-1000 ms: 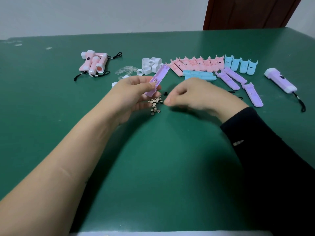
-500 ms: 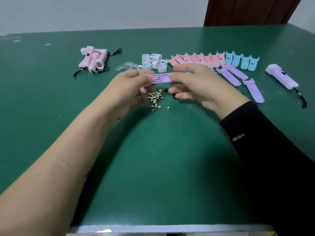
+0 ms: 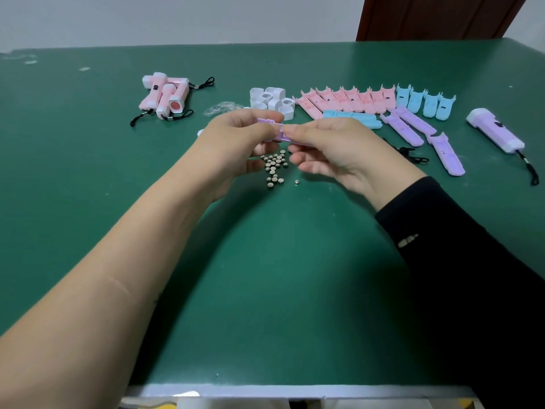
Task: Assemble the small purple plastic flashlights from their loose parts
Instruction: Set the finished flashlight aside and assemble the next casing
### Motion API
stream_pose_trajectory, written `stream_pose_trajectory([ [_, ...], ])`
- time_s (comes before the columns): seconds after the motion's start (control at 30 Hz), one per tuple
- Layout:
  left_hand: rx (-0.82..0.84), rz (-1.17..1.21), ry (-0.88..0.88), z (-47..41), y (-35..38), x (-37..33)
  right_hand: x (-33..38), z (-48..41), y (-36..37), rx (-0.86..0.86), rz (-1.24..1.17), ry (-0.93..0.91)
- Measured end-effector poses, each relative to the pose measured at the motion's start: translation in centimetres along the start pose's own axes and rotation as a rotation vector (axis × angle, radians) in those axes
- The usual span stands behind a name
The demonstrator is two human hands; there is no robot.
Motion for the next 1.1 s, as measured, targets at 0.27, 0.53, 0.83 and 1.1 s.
stream_pose_trajectory([
  [0.27,-0.008,0.007,-0.009,-0.06,0.04,0.15,0.17,0.0,0.19,0.038,-0.01,0.014],
  [0.53,-0.008,0.003,-0.009,-0.09,-0.01,0.19,0.21,-0.22,0.1,0.077,-0.009,0.022],
  [0.83,0.006,0.004,-0.014,-0.06,0.13,0.24,0.15,-0.24,0.07,0.038,0.019,0.0],
  [1.1,0.028,-0.009,-0.021,-0.16,0.17,0.52,0.05,-0.23,-0.02,-0.013,0.063,-0.018],
])
Point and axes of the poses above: each hand's wrist, its own z-axis away from the middle knuckle, its own y-axis out of the palm, x = y × z, the point moved 3 cm from there along -z, towards the middle knuckle, and after that the axes turned 7 degrees about y, right-handed, at the moved point
